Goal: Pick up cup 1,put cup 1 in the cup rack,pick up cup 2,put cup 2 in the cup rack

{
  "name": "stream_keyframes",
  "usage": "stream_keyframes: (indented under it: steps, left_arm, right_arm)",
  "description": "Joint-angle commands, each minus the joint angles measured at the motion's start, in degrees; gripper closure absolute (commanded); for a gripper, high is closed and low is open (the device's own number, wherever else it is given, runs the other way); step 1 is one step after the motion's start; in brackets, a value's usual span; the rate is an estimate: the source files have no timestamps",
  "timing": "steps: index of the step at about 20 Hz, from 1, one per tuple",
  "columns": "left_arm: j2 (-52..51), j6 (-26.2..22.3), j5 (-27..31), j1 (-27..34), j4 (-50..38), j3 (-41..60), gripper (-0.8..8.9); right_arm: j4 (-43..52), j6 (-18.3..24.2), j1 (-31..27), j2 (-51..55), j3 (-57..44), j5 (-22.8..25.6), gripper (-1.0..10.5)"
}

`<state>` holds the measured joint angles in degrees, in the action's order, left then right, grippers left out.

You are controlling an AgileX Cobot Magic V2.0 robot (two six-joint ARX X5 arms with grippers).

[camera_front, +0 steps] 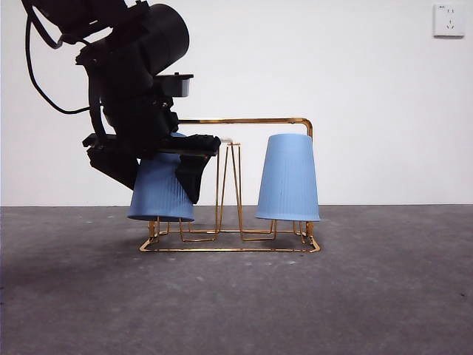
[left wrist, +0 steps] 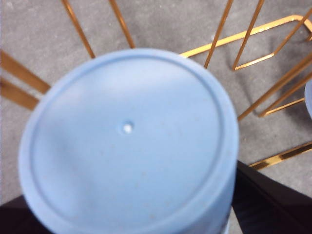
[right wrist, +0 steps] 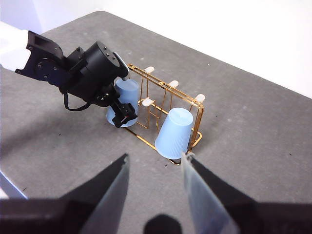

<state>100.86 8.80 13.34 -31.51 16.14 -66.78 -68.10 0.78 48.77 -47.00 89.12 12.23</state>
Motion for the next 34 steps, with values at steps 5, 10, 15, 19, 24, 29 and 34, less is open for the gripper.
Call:
stream_keyframes:
  steps: [5,10,15,19,24,29,34]
  left_arm:
    - [1.44,1.16,-1.55,0.09,5.53,1.92,2.1]
    - [0.48,1.31,-1.81,0.09,5.88,1.92,2.1]
    - [-0.79,1.29,-2.99,0.09,10.32,1.88,2.11]
    - [-2.82,1.2,-4.09,-0.11,15.3,1.88,2.12]
    - [-8.2,1.2,-8.13,-0.7,21.09,1.88,2.13]
    - [-16.5,1.22,-12.37,-1.73,27.67,1.88,2.17]
    - [-27.67,1.25,-16.96,-3.37,33.68,1.88,2.21]
  right_arm:
    - [0.37,-0.55,0.02,0.0,-0.26,0.26,7.6]
    - [0.33,-0.52,0.02,0.0,-0.24,0.26,7.6]
    - [0.28,-0.55,0.02,0.0,-0.24,0.24,7.6]
    - [0.31,-0.55,0.02,-0.04,-0.24,0.24,7.6]
    - [0.28,-0.57,0.02,-0.11,-0.26,0.26,7.6]
    - [-1.44,-0.61,0.02,-0.33,-0.24,0.22,7.6]
    - [-5.42,-0.83,0.02,-1.11,-0.24,0.2,7.6]
